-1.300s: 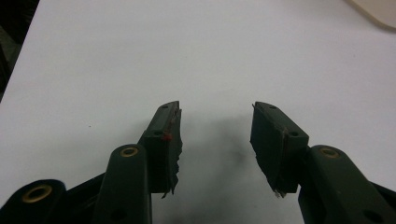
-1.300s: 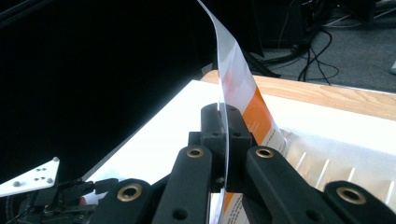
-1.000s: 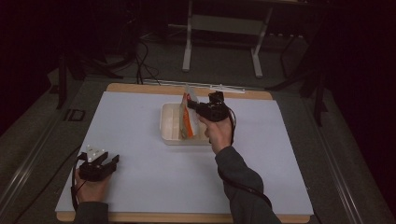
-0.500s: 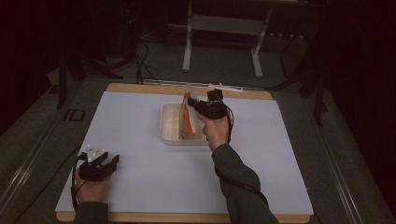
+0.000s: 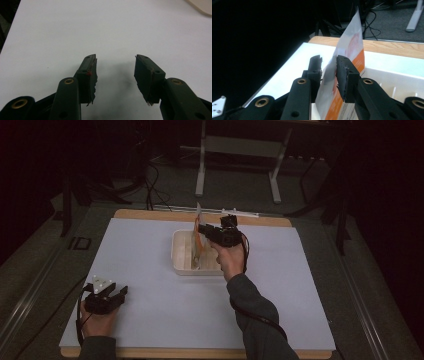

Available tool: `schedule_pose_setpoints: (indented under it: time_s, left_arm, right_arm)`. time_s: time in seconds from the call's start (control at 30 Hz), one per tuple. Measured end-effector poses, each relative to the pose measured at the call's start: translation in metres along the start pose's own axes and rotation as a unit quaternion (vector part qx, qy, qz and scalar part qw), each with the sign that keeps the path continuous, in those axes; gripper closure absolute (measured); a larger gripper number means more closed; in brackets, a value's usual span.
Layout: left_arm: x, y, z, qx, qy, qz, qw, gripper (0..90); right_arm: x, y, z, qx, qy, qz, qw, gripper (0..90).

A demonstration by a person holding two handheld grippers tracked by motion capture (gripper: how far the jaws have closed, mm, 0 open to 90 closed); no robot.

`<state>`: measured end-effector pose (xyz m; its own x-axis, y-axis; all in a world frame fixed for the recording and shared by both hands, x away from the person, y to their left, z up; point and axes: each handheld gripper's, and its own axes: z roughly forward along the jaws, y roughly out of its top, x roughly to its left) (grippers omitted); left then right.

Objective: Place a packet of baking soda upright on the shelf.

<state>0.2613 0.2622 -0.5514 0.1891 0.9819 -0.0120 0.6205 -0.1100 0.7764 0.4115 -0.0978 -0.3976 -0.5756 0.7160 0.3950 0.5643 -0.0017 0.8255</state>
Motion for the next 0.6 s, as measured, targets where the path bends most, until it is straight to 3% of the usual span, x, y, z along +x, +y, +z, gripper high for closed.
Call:
schedule_pose_setpoints:
  time_s: [0.2, 0.6]
  left_arm:
    - [0.0, 0.0, 0.0, -0.001, 0.0, 0.0, 1.0, 52.5]
    - [0.0, 0.0, -0.001, -0.004, 0.001, -0.001, 1.0, 52.3]
  right_arm:
    - [-0.001, -0.003, -0.002, 0.006, 0.001, -0.006, 1.0, 71.0]
    - [0.005, -0.005, -0.014, 0.026, 0.001, -0.051, 0.9984, 59.8]
